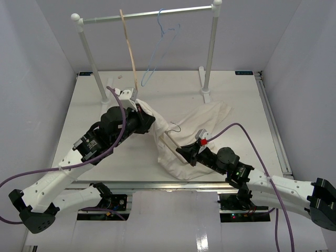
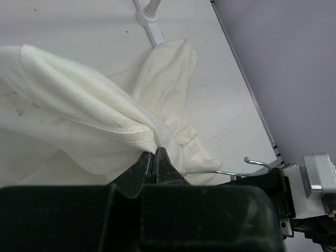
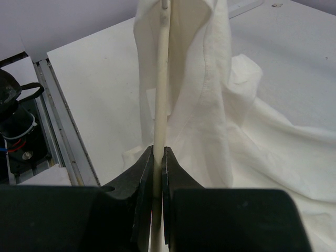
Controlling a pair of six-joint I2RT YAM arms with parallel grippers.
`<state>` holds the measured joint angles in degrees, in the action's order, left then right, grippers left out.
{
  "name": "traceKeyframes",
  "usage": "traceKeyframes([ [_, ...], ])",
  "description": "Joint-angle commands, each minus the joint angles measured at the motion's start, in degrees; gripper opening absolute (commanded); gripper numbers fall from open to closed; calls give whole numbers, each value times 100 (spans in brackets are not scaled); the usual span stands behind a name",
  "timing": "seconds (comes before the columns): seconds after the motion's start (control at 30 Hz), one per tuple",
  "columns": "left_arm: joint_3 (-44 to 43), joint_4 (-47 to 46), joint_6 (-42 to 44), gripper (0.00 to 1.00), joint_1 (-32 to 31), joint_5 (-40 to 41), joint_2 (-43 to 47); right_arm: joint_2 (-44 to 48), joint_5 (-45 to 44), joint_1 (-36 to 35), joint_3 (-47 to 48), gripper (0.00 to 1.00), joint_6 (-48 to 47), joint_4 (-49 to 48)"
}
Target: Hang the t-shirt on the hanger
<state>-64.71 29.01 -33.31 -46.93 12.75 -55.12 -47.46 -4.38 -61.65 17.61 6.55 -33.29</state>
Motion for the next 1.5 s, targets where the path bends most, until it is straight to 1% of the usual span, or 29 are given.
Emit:
traceKeyframes([
  [0.0, -381, 4, 59, 0, -27, 367, -127, 2, 2, -60, 291, 8, -226, -247],
  [0.1, -590, 231, 253, 0, -27, 195, -374, 57, 113, -66, 322, 8, -319, -222],
  [0.13, -697, 342, 411, 7, -27, 32, -412, 117, 122, -63, 306, 8, -339, -247],
  [0.17, -807, 456, 598, 18, -27, -151, -440, 186, 122, -59, 284, 8, -353, -284],
  [0.23, -1108, 811, 858, 45, -27, -686, -432, 403, 114, -65, 293, 8, -296, -255],
  [0.27, -1226, 1025, 1047, 51, -27, -877, -412, 496, 101, -61, 319, 8, -262, -202],
  [0.33, -1450, 1209, 1278, 56, -27, -1011, -323, 666, 133, -58, 432, 8, -162, 50],
  [0.43, -1689, 1370, 1664, 58, -27, -956, -11, 920, 328, -62, 539, 8, -20, 463],
  [0.47, -1748, 1370, 1798, 60, -27, -930, 94, 1008, 376, -58, 512, 8, 15, 516],
  [0.6, -1898, 1383, 2385, 60, -27, -772, 361, 1436, 522, -66, 343, 8, 137, 576],
  [0.67, -1992, 1513, 3004, 57, -29, -698, 359, 1621, 712, -58, 444, 8, 174, 862],
  [0.73, -2100, 1621, 3724, 57, -28, -723, 328, 1686, 760, -58, 590, 8, 188, 1213],
  [0.77, -2179, 1713, 3940, 58, -34, -729, 298, 1716, 748, -58, 682, 8, 182, 1440],
  [0.83, -2378, 1894, 4307, 58, -27, -1112, 162, 1830, 763, -66, 711, 8, 195, 1584],
  [0.87, -2449, 2024, 4460, 59, -27, -1484, 97, 1911, 795, -66, 684, 8, 216, 1568],
  [0.93, -2447, 2139, 4736, 58, -34, -2100, -30, 1971, 880, -59, 688, 8, 239, 1599],
  [1.0, -2365, 2186, 5153, 59, -27, -2527, -119, 1985, 929, -58, 742, 8, 242, 1699],
  [1.13, -2238, 2529, 5850, 60, -27, -3097, -374, 2082, 1014, -66, 796, 8, 224, 1800],
  [1.17, -2224, 2546, 5879, 60, -27, -3196, -437, 2085, 1053, -66, 789, 8, 224, 1800],
  [1.23, -2148, 2752, 6209, 60, -27, -3392, -554, 2120, 1170, -58, 803, 8, 216, 1806],
  [1.33, -1951, 2835, 6435, 61, -27, -3572, -588, 2119, 1330, -66, 830, 8, 216, 1849],
  [1.47, -1546, 2847, 6612, 62, -32, -4019, -505, 2104, 1473, -58, 858, 8, 193, 1847],
])
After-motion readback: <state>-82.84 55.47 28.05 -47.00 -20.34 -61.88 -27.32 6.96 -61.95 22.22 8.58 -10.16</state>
